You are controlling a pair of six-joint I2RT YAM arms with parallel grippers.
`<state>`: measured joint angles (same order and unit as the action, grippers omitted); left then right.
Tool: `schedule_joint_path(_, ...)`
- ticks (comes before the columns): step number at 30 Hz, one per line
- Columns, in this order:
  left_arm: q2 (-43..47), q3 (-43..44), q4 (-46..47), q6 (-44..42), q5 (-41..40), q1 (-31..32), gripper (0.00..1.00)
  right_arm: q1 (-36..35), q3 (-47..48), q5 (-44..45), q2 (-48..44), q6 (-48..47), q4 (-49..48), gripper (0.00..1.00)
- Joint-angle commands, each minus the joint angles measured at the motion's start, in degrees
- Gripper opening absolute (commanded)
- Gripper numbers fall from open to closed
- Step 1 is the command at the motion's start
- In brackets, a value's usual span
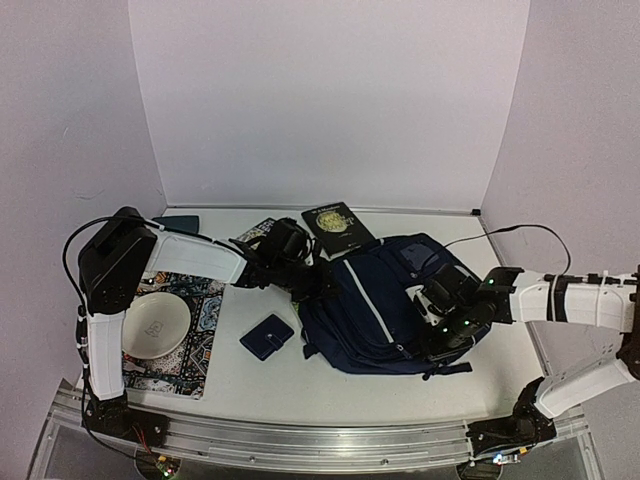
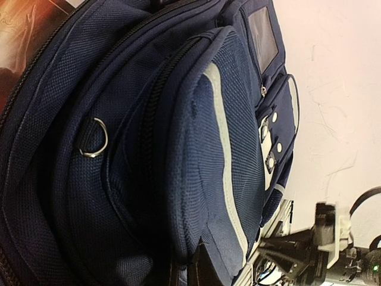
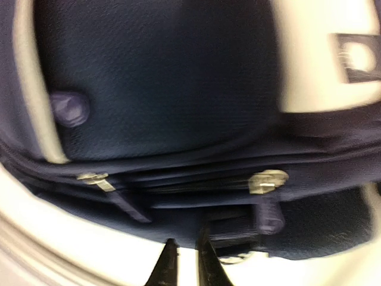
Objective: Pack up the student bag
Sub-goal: Adjust the student bag at the center of the board.
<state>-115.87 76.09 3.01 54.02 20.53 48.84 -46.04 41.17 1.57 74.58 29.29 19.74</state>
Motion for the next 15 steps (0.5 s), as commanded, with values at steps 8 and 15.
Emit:
schedule_joint_path(8, 3.8, 0.7, 6.1, -0.5, -4.5, -0.8, 0.00, 0.0, 5.3, 17.5, 7.6, -4.7, 8.8, 0.33)
schedule_joint_path(15, 3.3, 1.1, 5.9, -0.7, -4.2, -0.8, 0.00, 0.0, 5.7, 19.8, 13.5, -6.8, 6.8, 0.33)
